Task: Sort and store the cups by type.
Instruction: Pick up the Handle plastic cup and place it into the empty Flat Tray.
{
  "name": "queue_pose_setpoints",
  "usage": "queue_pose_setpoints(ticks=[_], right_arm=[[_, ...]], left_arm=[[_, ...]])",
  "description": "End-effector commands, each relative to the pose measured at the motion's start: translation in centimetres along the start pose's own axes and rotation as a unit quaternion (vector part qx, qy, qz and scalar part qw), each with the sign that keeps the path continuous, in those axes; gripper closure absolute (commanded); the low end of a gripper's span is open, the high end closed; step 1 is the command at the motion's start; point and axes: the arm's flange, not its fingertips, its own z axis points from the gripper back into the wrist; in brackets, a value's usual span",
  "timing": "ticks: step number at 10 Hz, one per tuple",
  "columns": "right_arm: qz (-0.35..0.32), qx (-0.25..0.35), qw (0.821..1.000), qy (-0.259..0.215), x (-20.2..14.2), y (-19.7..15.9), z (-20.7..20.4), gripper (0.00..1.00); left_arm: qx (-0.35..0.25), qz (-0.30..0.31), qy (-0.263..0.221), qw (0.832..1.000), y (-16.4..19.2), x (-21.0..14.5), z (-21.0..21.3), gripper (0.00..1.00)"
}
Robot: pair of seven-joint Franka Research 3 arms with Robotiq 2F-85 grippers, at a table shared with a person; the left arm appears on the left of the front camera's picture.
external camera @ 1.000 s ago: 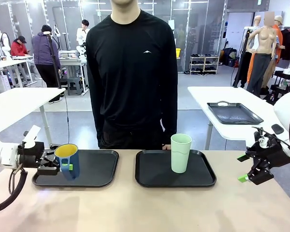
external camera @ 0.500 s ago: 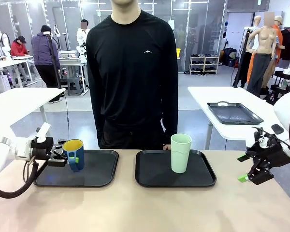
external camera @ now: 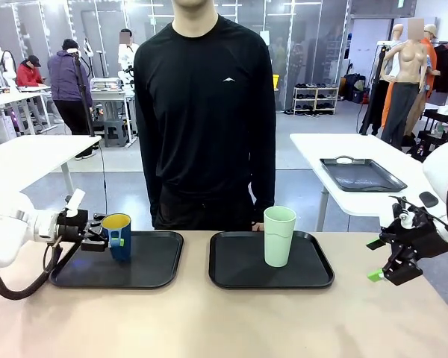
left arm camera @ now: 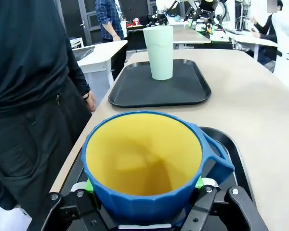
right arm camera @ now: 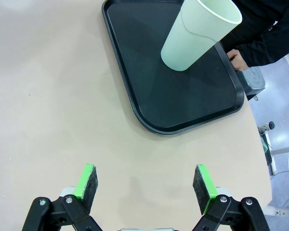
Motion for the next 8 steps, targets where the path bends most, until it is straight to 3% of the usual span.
queue_pose_setpoints(ticks=[1,5,6,8], right_arm=[[0.0,-0.001,1.0,0.0,0.0,-0.2,-0.2,0.0],[0.0,-0.001,1.0,0.0,0.0,-0.2,-0.2,0.0],[0.0,-0.001,1.0,0.0,0.0,-0.2,-0.2,0.0],[0.0,-0.001,1.0,0.0,0.0,-0.2,-0.2,0.0]], left_arm=[[-0.014,0.016,0.004,1.0,0.4,-0.9,-0.1,0.23],[-0.026,0.027,0.003,0.999,0.6,-2.7,-0.2,0.23],[-0.037,0.034,0.0,0.999,0.6,-3.0,-0.3,0.1],[-0.048,0.033,0.001,0.998,0.7,-3.2,-0.2,0.0]])
